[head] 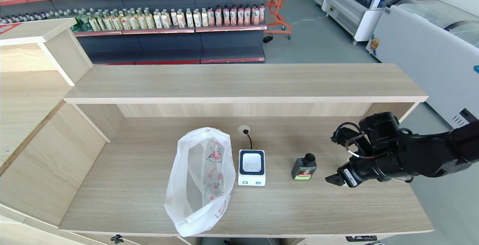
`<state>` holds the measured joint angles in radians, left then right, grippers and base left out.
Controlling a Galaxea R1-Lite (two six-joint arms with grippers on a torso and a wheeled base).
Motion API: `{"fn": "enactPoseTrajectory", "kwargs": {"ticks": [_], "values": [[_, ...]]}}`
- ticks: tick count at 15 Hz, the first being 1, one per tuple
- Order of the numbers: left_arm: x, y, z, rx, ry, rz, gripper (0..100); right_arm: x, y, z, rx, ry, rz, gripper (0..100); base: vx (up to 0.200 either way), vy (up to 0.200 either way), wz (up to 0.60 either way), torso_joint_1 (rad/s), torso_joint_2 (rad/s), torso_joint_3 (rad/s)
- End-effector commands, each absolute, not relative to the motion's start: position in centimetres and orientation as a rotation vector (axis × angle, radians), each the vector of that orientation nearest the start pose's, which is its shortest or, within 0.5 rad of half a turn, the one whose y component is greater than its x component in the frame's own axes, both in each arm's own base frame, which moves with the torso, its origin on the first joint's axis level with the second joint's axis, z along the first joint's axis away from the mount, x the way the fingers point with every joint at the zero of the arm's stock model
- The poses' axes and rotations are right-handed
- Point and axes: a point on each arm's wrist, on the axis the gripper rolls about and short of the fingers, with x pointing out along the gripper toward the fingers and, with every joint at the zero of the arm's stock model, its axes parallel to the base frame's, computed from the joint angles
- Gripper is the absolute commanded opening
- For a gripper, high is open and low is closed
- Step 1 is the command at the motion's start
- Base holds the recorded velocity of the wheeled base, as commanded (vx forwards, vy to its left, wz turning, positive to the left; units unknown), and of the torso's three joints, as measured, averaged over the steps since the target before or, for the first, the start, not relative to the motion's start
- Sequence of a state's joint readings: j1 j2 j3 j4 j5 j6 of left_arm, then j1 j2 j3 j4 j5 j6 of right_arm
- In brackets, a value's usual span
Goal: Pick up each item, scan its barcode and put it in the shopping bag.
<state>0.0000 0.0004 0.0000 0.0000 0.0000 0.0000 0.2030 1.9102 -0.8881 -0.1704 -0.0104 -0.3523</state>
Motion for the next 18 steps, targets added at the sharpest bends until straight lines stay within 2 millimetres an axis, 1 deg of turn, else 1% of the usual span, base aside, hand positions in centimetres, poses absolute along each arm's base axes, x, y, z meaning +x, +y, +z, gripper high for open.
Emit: {"fn": "enactPoseTrajectory", "kwargs": {"ticks": [1,2,3,7,8,9,10,12,14,18], "values": [[-2.3,0.0,7.6,0.000,0.002,0.000,100,33.9,7.1,6.0,-0.448,0.812,0.344,100,0.000,0.000,0.00,0.000,0.00,0.000],[-2.3,0.0,7.6,0.000,0.002,0.000,100,34.4,7.4,5.5,-0.453,0.785,0.345,100,0.000,0.000,0.00,0.000,0.00,0.000],[-2.3,0.0,7.6,0.000,0.002,0.000,100,34.9,8.4,4.8,-0.471,0.754,0.370,100,0.000,0.000,0.00,0.000,0.00,0.000],[-2.3,0.0,7.6,0.000,0.002,0.000,100,37.2,10.4,4.1,-0.486,0.705,0.408,100,0.000,0.000,0.00,0.000,0.00,0.000],[-2.3,0.0,7.6,0.000,0.002,0.000,100,37.6,11.2,3.8,-0.491,0.697,0.425,100,0.000,0.000,0.00,0.000,0.00,0.000],[-2.3,0.0,7.6,0.000,0.002,0.000,100,37.8,11.5,3.5,-0.492,0.683,0.428,100,0.000,0.000,0.00,0.000,0.00,0.000],[-2.3,0.0,7.6,0.000,0.002,0.000,100,38.2,12.3,2.5,-0.494,0.642,0.436,100,0.000,0.000,0.00,0.000,0.00,0.000],[-2.3,0.0,7.6,0.000,0.002,0.000,100,38.5,13.4,1.8,-0.508,0.604,0.458,100,0.000,0.000,0.00,0.000,0.00,0.000],[-2.3,0.0,7.6,0.000,0.002,0.000,100,38.7,13.7,1.2,-0.535,0.581,0.467,100,0.000,0.000,0.00,0.000,0.00,0.000],[-2.3,0.0,7.6,0.000,0.002,0.000,100,38.5,14.3,1.0,-0.534,0.582,0.484,100,0.000,0.000,0.00,0.000,0.00,0.000]]}}
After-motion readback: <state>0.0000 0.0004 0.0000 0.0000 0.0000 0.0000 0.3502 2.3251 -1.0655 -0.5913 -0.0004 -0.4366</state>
